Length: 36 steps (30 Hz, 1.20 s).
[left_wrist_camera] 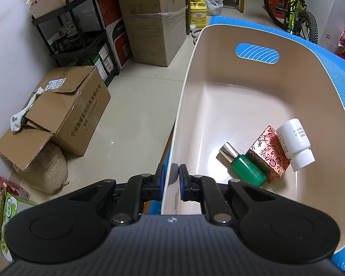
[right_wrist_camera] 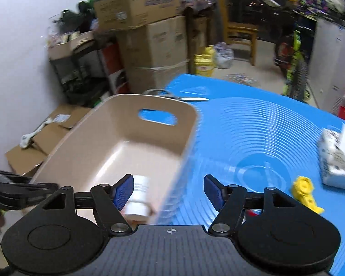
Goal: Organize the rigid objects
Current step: 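Move the right tool to the red figurine and grasp it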
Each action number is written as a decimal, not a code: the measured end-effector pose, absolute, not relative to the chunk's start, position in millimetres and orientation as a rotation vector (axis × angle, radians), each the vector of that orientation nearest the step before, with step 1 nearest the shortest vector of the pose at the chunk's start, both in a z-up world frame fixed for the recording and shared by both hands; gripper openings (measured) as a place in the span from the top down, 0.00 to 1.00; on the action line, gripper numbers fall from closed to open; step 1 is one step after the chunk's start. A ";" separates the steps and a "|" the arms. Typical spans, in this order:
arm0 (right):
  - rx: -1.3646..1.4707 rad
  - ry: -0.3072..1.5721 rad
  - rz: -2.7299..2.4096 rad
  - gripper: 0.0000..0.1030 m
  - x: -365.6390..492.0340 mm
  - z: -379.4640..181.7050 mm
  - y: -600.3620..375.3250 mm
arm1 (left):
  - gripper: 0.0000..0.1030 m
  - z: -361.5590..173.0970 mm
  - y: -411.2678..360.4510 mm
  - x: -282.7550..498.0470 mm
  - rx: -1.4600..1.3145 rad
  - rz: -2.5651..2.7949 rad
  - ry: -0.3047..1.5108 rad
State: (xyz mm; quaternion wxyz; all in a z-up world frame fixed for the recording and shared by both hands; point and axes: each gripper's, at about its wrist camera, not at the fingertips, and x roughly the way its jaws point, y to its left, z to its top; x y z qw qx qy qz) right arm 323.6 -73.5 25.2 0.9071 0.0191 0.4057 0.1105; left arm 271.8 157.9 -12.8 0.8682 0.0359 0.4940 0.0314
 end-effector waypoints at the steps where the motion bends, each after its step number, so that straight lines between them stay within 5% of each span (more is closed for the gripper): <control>1: 0.042 0.844 0.202 0.29 324.7 21.9 -84.5 | 0.86 -12.7 157.8 271.7 0.075 0.065 1.034; 30: 0.060 1.092 -0.056 0.35 349.0 -84.5 -191.5 | 0.86 -12.6 158.0 273.0 0.073 0.068 1.035; 36: 0.070 1.089 -0.036 0.56 355.6 -93.9 -187.8 | 0.86 -12.4 159.1 273.1 0.073 0.067 1.035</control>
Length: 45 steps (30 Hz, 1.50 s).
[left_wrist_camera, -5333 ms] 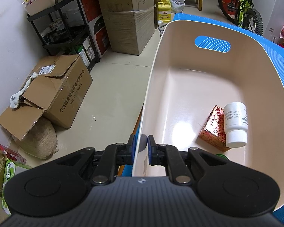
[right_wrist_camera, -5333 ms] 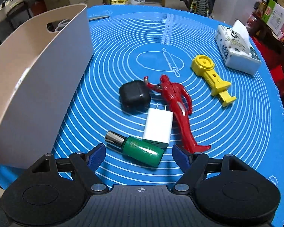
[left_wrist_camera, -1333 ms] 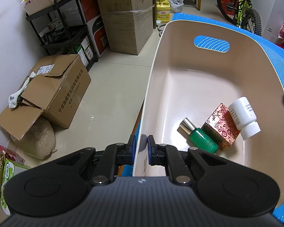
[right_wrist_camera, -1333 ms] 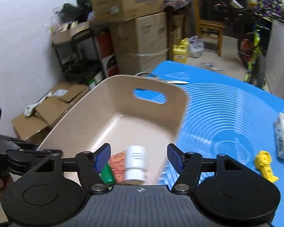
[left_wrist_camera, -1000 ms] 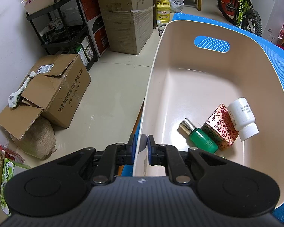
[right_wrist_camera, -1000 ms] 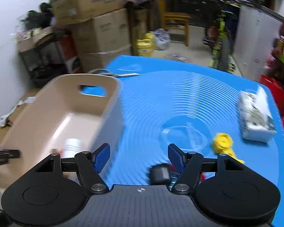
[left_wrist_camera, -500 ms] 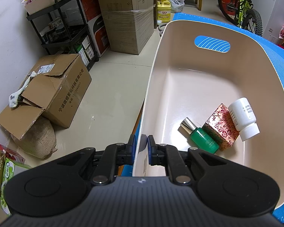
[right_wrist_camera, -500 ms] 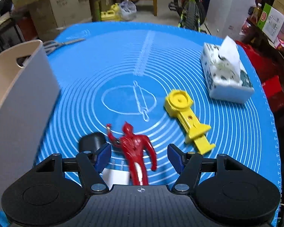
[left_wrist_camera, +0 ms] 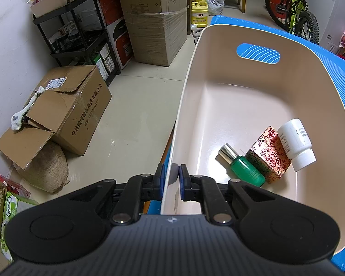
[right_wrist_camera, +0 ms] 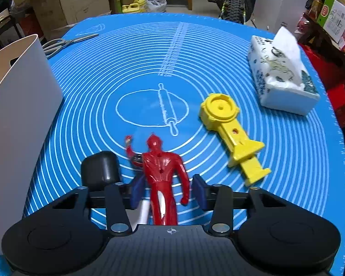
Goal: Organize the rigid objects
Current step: 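Move the right tool to the red figurine and grasp it, then carry the red figurine into the basket and release it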
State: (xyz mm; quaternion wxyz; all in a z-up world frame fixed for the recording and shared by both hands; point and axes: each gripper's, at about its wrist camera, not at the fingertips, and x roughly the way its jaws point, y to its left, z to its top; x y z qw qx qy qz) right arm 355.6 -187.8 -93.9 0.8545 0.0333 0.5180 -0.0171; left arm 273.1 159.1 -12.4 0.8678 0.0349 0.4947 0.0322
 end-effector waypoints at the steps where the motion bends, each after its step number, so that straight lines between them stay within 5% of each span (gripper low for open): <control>1: 0.064 1.091 -0.047 0.57 356.7 -96.1 -187.4 | 0.86 -12.4 159.1 273.1 0.073 0.067 1.035; 8: 0.065 1.078 -0.080 0.69 349.9 -88.2 -189.5 | 0.86 -12.5 160.7 272.7 0.069 0.068 1.036; 31: 0.128 0.648 0.089 0.70 321.5 44.9 -104.6 | 0.87 -12.6 166.4 272.2 0.046 0.056 1.035; 45: 0.094 0.632 0.274 0.70 335.2 51.1 -21.5 | 0.87 -12.4 166.4 273.0 0.051 0.060 1.035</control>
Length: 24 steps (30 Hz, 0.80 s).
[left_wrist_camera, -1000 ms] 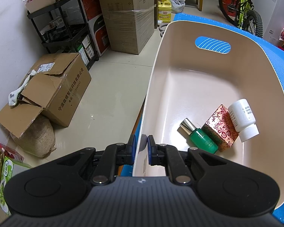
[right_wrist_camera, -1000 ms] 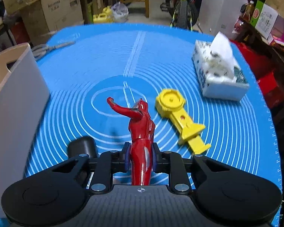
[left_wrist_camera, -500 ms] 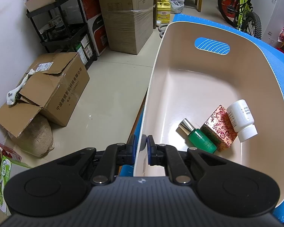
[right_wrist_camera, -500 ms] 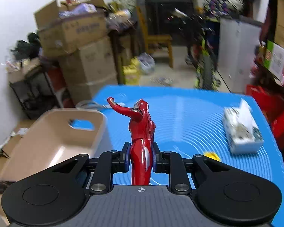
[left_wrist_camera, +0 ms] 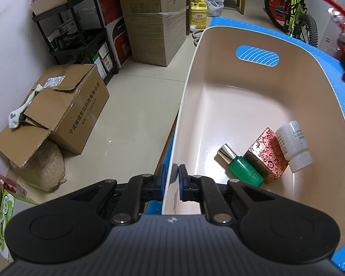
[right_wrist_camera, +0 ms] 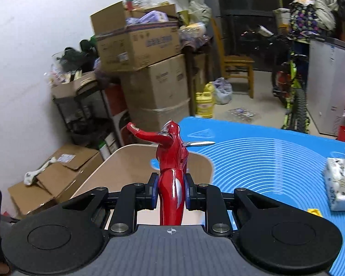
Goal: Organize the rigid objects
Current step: 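Carry the red figurine into the basket and release it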
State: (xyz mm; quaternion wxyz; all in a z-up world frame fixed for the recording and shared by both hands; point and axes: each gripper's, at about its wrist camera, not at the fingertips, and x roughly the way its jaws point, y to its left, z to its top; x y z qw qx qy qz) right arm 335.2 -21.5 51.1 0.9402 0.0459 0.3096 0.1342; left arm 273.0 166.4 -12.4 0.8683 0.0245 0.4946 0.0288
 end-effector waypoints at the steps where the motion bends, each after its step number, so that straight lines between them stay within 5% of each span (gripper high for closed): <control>1: 0.092 0.636 0.283 0.70 334.5 49.5 -16.1 | 0.87 -12.3 166.3 273.1 0.052 0.061 1.035; 24: -0.046 0.910 0.406 0.70 346.5 -24.0 58.7 | 0.87 -11.1 165.9 272.8 0.052 0.061 1.037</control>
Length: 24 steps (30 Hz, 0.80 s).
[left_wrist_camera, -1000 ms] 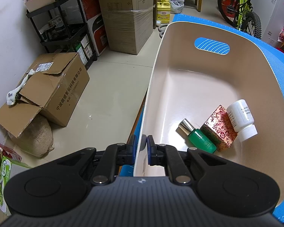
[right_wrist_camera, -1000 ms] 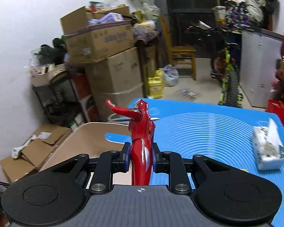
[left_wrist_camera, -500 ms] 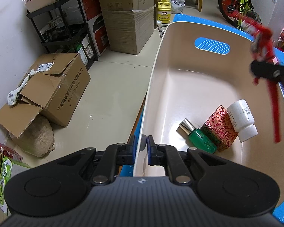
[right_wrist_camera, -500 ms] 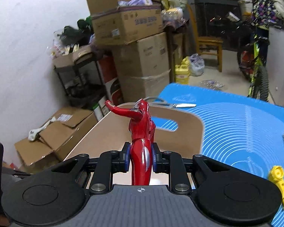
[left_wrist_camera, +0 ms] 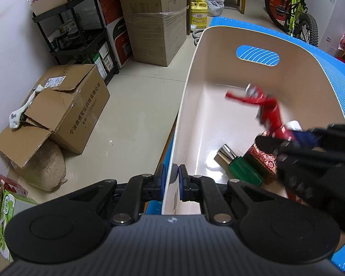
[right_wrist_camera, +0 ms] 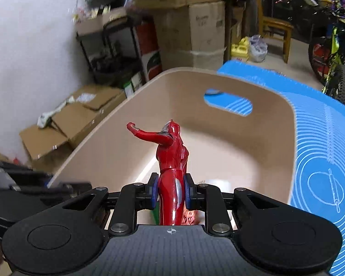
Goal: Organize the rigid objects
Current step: 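Carry the red figurine into the basket and release it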
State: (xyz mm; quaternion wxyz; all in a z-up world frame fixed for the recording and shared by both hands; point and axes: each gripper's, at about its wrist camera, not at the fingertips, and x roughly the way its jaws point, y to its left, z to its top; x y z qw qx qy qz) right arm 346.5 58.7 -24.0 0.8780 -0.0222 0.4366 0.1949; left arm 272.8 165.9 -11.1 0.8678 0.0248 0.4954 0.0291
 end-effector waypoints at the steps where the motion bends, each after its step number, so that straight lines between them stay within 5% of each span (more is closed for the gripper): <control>1: -0.056 0.924 0.403 0.70 346.9 -28.1 61.0 | 0.87 -11.2 165.7 272.9 0.053 0.061 1.037; 12: -0.061 0.976 0.400 0.67 348.9 -30.8 54.3 | 0.87 -12.7 165.0 273.0 0.055 0.061 1.037; 19: -0.013 0.906 0.408 0.42 341.1 -12.5 39.5 | 0.87 -12.2 165.6 273.3 0.056 0.061 1.038; 24: 0.013 0.842 0.389 0.36 330.8 4.6 20.7 | 0.87 -11.8 165.8 273.2 0.054 0.061 1.037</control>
